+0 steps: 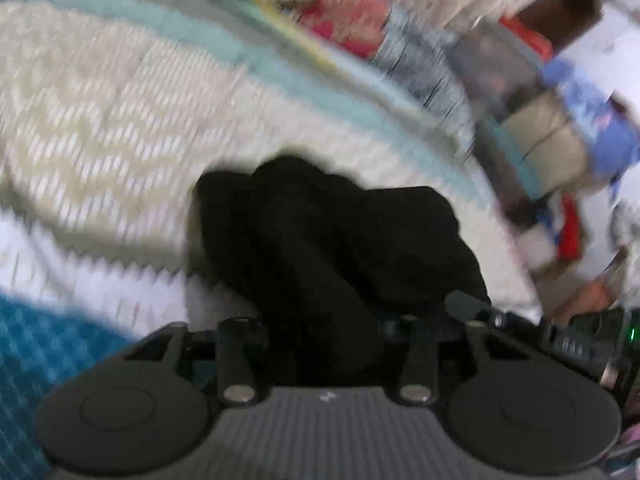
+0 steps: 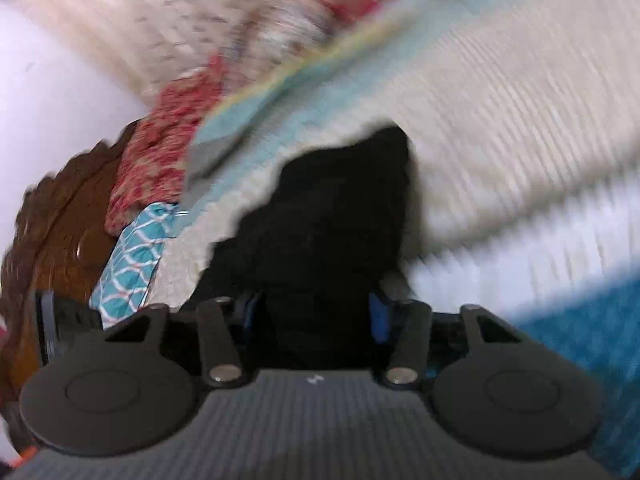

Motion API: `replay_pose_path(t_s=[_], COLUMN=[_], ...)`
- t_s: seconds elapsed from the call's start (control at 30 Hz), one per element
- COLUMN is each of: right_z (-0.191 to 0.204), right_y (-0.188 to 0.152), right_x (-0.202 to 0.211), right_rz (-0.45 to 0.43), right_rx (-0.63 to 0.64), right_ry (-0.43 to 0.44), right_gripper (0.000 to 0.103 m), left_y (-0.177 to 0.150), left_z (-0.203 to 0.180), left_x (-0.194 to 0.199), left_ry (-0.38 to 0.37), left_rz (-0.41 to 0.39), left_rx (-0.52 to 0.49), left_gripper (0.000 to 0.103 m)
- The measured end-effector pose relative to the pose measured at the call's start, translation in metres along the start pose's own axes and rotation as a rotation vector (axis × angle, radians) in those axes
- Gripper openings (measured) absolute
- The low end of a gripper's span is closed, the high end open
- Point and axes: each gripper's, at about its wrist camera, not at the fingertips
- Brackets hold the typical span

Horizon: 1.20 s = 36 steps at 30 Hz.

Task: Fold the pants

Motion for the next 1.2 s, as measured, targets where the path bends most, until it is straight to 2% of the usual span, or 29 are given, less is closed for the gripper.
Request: replay_pose_path(t_s=[0.13,0.2,0.27,0.33,0.4,0.43,0.47,0.5,0.57,0.6,0.7,0.77,0.9,1.0,1.1,1.2], right_z=[0.047,0.048,0.036,0.013,-0.016,-0.029,-0.043,-0.054,-0.064,-0.062,-0.050,-0.042,-0.039,-0.030,-0.030,-0.023], right_y=[0.052,0.079,0.095,0.103,0.099,0.094,0.087,0.080,0.075,0.077,0.071,0.061,0.021,-0.012,-0.042,-0.054], right_x=[0.006,-0.003,-0.021,-0.047,-0.081,-0.098,-0.116,-0.123,-0.106,-0.095,-0.049,-0.025,0.013,0.016,0.019,0.026], right_rz=[-0.155,-0.220,-0.239,-0.217,-0.145,-0.089,-0.022,-0.001,-0.060,-0.070,-0.162,-0.185,-0.142,-0.102,-0.048,-0.011], right_rx=[0.217,0.247,0.233,0.193,0.114,0.066,0.019,-0.013,-0.080,-0.090,-0.036,0.002,0.002,-0.038,-0.128,-0.172], right_ry=[0.043,0.066,0.059,0.040,-0.012,-0.051,-0.118,-0.171,-0.107,-0.122,-0.138,-0.128,-0.108,-0.106,-0.083,-0.046], right_gripper=[0.052,0.052,0.052,0.052,0.053,0.055,0.068,0.068,0.072,0.072,0.073,0.073,0.073,0.073,0.074,0.073], left_y=[0.038,0.058,0.073,0.082,0.082,0.079,0.072,0.068,0.067,0.066,0.067,0.070,0.069,0.062,0.053,0.053], left_z=[-0.030,-0.033,-0.025,-0.011,0.009,0.016,0.022,0.023,0.015,0.011,-0.002,-0.010,-0.034,-0.058,-0.082,-0.113], left_x=[0.015,0.009,-0.007,-0.039,-0.077,-0.096,-0.104,-0.102,-0.092,-0.082,-0.044,-0.013,0.050,0.086,0.116,0.144], left_ry=[-0.033,-0.026,-0.016,0.043,0.150,0.221,0.247,0.224,0.222,0.223,0.235,0.254,0.333,0.377,0.341,0.323], left_rz=[-0.184,-0.255,-0.265,-0.235,-0.138,-0.084,-0.093,-0.127,-0.137,-0.144,-0.203,-0.232,-0.275,-0.304,-0.330,-0.356], left_rx=[-0.100,-0.121,-0.096,-0.077,-0.057,-0.052,-0.057,-0.059,-0.054,-0.057,-0.091,-0.113,-0.176,-0.196,-0.200,-0.230], left_gripper=[0.038,0.039,0.039,0.041,0.042,0.049,0.060,0.062,0.060,0.059,0.059,0.060,0.063,0.063,0.065,0.065])
Point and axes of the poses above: each gripper's, at about its wrist camera, not at the fingertips, and x roughly against the way its jaws point, z to its left, y to its top, and after that the axes turned 4 degrees about x, right-handed
